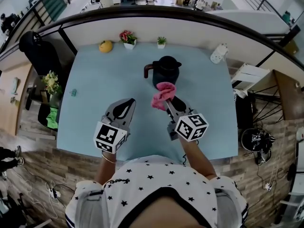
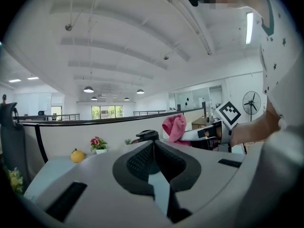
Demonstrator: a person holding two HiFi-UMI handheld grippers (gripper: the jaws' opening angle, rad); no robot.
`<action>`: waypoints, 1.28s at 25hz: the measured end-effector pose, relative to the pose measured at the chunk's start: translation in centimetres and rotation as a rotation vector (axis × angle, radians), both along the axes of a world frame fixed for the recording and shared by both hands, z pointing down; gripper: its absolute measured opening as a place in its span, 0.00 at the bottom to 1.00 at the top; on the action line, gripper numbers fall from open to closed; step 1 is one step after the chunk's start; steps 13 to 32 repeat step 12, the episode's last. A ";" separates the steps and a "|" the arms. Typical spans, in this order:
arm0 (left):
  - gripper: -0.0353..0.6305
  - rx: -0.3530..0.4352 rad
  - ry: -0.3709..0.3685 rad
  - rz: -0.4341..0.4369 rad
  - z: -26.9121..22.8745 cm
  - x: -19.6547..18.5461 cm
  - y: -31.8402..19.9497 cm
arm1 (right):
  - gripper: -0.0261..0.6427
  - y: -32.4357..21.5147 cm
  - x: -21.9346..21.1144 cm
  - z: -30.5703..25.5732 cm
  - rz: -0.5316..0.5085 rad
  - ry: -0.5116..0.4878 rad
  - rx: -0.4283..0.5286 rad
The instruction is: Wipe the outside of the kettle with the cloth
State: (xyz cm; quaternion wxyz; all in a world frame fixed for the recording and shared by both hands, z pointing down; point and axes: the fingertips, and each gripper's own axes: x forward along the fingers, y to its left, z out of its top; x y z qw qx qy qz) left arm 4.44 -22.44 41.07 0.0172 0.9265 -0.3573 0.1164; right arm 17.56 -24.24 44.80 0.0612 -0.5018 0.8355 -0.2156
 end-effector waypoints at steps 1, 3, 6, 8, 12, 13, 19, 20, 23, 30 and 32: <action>0.10 -0.001 -0.002 0.000 0.0 0.0 0.1 | 0.17 0.1 0.0 0.0 0.000 -0.001 0.001; 0.10 -0.001 -0.005 -0.003 0.0 -0.1 0.1 | 0.17 0.2 -0.1 -0.1 -0.001 -0.002 0.001; 0.10 -0.001 -0.008 -0.007 -0.1 -0.2 0.1 | 0.17 0.2 -0.2 -0.1 -0.006 -0.009 0.000; 0.10 -0.002 -0.010 -0.010 -0.1 -0.3 0.1 | 0.17 0.2 -0.3 -0.1 -0.011 -0.009 0.000; 0.10 -0.005 -0.012 -0.011 -0.1 -0.3 0.3 | 0.17 0.3 -0.5 -0.1 -0.021 -0.011 -0.001; 0.10 -0.005 -0.012 -0.011 -0.1 -0.3 0.3 | 0.17 0.3 -0.5 -0.1 -0.021 -0.011 -0.001; 0.10 -0.005 -0.012 -0.011 -0.1 -0.3 0.3 | 0.17 0.3 -0.5 -0.1 -0.021 -0.011 -0.001; 0.10 -0.005 -0.012 -0.011 -0.1 -0.3 0.3 | 0.17 0.3 -0.5 -0.1 -0.021 -0.011 -0.001; 0.10 -0.005 -0.012 -0.011 -0.1 -0.3 0.3 | 0.17 0.3 -0.5 -0.1 -0.021 -0.011 -0.001; 0.10 -0.005 -0.012 -0.011 -0.1 -0.3 0.3 | 0.17 0.3 -0.5 -0.1 -0.021 -0.011 -0.001; 0.10 -0.005 -0.012 -0.011 -0.1 -0.3 0.3 | 0.17 0.3 -0.5 -0.1 -0.021 -0.011 -0.001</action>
